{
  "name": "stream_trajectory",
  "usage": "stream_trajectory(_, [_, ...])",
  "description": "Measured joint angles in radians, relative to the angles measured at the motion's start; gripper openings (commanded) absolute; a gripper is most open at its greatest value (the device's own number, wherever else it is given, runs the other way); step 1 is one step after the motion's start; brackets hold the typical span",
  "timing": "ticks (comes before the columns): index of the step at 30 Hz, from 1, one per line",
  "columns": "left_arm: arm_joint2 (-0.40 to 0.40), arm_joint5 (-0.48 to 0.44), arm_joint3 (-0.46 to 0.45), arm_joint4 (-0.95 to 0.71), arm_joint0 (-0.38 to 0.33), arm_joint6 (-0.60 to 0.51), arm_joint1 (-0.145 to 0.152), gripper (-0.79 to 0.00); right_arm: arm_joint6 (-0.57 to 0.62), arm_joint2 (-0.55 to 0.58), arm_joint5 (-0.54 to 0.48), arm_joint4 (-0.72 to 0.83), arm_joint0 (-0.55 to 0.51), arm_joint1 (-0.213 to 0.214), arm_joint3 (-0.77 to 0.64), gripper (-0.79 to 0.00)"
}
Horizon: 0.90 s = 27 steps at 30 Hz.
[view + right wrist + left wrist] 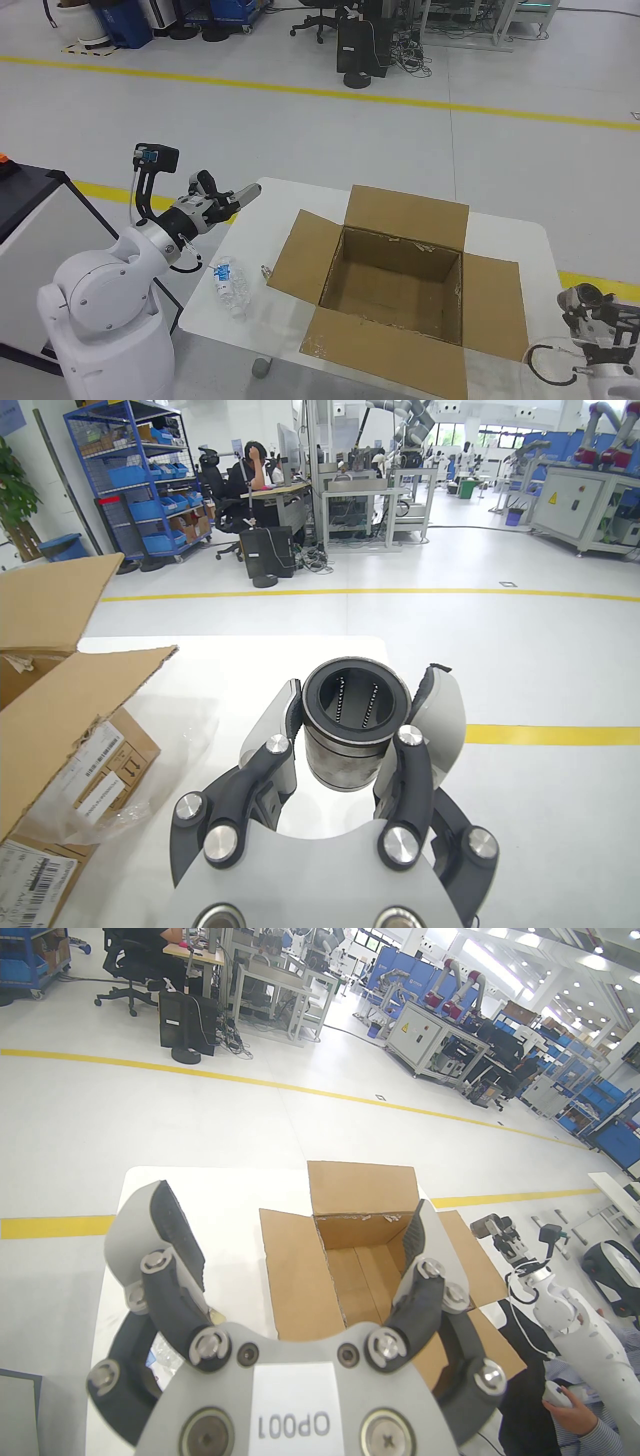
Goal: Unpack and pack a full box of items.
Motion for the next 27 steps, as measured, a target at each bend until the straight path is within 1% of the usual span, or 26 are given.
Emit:
stream_trajectory(9, [0.0, 0.0, 0.0, 0.0, 0.0, 0.0, 0.0, 0.0, 0.054, -0.043, -0.03, -0.001, 0.074, -0.002, 0.077, -0.785])
stream_trajectory(16, [0.0, 0.0, 0.0, 0.0, 0.0, 0.0, 0.0, 0.0, 0.062, -0.071, -0.019, -0.036, 0.133, -0.003, 0.137, -0.785])
stream_trajectory(27, [0.0, 0.0, 0.0, 0.0, 0.0, 0.0, 0.0, 0.0, 0.086, -0.118, 0.015, -0.056, 0.193, -0.01, 0.205, -0.785])
